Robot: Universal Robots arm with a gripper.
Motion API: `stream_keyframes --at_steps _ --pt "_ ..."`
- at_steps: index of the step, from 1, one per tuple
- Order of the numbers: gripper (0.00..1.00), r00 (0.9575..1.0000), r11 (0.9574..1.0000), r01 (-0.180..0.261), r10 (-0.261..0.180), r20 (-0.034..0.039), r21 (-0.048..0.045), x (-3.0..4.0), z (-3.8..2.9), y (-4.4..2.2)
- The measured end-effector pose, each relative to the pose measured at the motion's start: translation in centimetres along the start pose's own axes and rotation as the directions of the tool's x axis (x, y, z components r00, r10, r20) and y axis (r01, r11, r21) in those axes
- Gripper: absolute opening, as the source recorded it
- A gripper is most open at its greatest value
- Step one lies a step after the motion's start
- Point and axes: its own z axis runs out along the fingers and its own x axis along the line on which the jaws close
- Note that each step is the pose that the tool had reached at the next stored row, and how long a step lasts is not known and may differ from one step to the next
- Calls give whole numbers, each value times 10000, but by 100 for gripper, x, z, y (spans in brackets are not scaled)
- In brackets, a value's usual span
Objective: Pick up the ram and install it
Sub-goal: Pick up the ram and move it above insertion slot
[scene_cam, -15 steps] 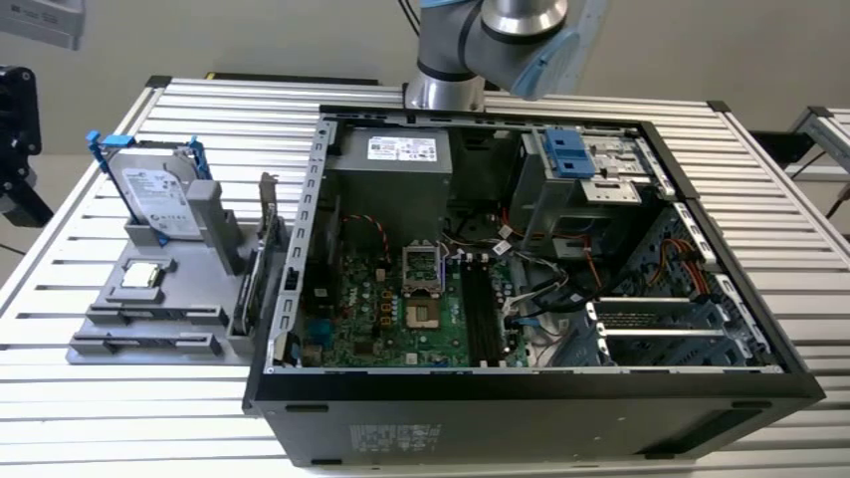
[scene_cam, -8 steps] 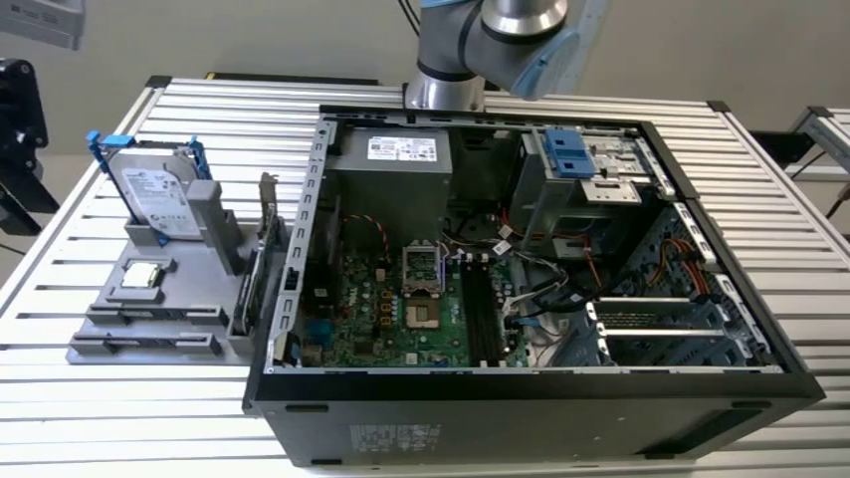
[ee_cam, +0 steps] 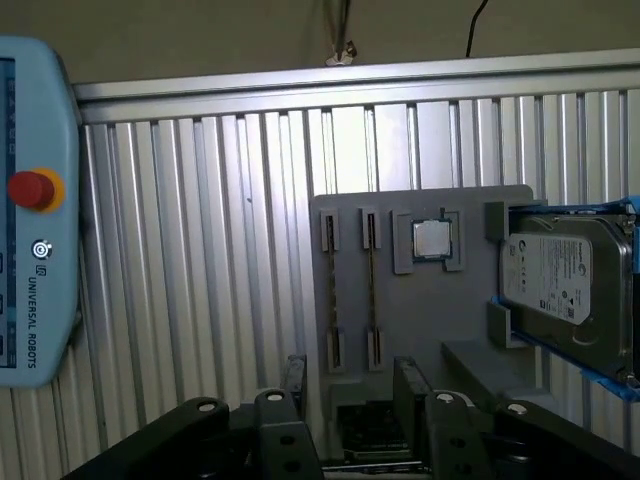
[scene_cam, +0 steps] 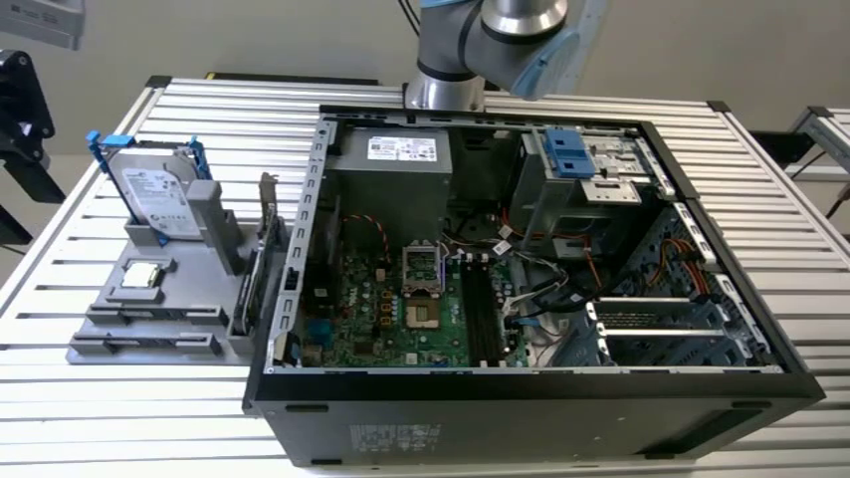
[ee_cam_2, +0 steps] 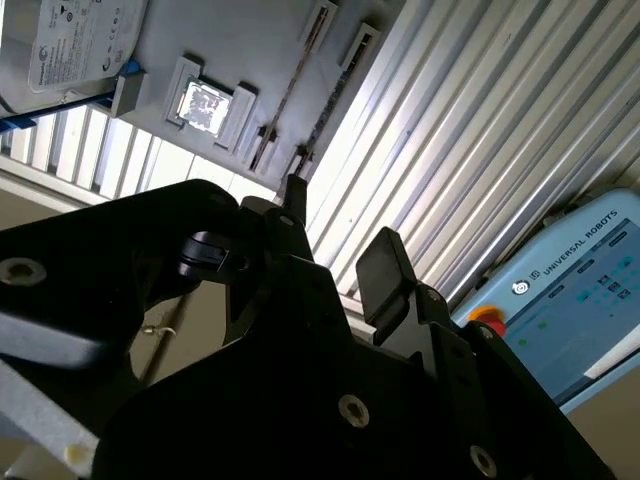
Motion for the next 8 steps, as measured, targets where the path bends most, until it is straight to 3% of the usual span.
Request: stream_keyframes --at_steps 5,8 --pt "100 10000 10000 29 -29 0 0 0 0 0" --pt "100 9994 9994 336 -336 3 -4 -1 5 0"
